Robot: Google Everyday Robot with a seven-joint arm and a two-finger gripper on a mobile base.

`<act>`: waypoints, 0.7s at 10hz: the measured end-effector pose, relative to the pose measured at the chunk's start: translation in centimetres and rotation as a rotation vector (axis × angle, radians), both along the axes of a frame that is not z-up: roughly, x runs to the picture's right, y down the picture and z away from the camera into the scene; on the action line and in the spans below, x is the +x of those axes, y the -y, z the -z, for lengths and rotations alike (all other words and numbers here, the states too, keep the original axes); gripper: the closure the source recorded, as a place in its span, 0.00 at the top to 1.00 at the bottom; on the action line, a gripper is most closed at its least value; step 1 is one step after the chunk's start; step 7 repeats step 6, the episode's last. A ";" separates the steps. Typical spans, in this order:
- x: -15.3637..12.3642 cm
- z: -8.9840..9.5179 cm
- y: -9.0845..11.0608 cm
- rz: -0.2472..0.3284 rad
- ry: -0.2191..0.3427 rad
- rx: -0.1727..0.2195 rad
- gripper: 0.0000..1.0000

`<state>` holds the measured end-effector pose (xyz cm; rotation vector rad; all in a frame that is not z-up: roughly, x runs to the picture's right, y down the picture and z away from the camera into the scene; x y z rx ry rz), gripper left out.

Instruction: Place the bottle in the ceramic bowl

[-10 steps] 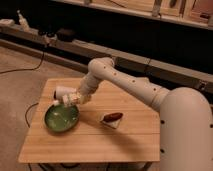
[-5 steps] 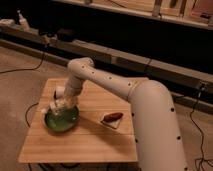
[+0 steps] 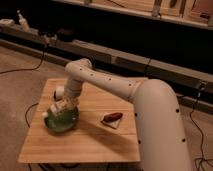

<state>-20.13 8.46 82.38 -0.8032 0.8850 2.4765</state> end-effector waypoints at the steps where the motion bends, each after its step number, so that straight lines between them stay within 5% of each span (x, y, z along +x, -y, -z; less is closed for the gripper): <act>1: -0.1 0.2 -0.1 -0.003 0.006 0.001 0.80; 7: -0.6 1.5 -0.2 -0.054 0.046 -0.054 0.80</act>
